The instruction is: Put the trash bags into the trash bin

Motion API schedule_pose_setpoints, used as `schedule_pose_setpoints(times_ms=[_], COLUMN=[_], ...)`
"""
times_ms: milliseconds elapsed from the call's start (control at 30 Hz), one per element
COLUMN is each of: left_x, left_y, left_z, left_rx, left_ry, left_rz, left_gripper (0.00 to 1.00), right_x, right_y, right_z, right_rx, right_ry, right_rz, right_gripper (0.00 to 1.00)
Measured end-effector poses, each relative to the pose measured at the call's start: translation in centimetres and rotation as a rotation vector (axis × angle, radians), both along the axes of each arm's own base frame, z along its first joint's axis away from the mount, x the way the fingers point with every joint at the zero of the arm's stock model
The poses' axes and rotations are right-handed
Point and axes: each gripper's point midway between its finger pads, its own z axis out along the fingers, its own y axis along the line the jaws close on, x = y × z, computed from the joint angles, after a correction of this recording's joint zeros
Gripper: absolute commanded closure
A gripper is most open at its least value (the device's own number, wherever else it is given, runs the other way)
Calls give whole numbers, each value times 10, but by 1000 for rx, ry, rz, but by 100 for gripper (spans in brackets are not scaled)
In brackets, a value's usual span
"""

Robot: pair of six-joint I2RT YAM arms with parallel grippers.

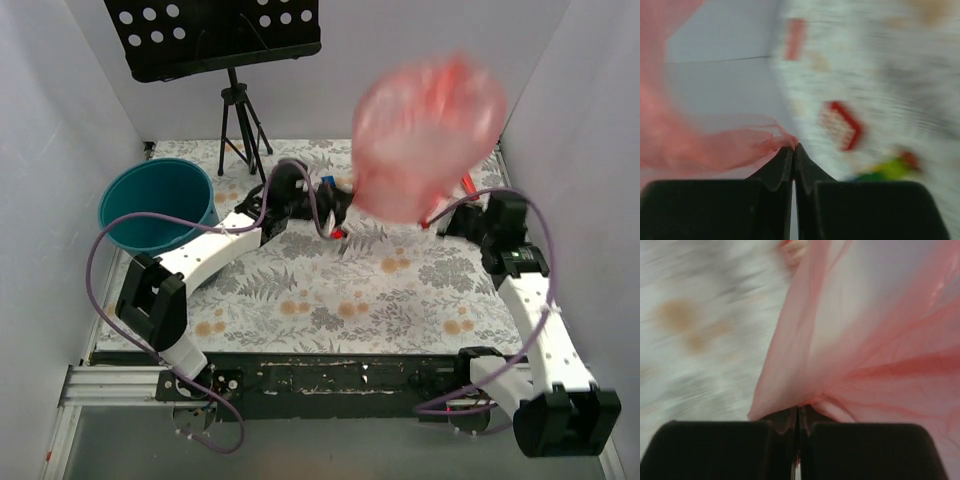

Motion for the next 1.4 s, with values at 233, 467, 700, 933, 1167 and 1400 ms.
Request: schedule_pose_setpoints(times_ms=[233, 467, 700, 933, 1167, 1400], left_x=[-181, -223, -202, -186, -117, -132], left_y=[123, 135, 152, 197, 247, 294], left_z=[-214, -106, -59, 86, 89, 6], left_rx=[516, 193, 92, -265, -410, -366], left_ry=[499, 220, 495, 515, 838, 1102], left_rz=[-247, -243, 9, 284, 823, 1177], left_gripper=[100, 22, 5, 5, 7, 17], right_x=[-158, -207, -148, -78, -52, -53], right_y=[20, 36, 17, -4, -7, -7], right_z=[-143, -47, -47, -13, 41, 74], right_rx=[-120, -55, 234, 494, 594, 608], right_ry=[510, 190, 430, 426, 339, 278], right_rz=[286, 369, 67, -197, -224, -203], right_gripper=[99, 99, 99, 99, 99, 99])
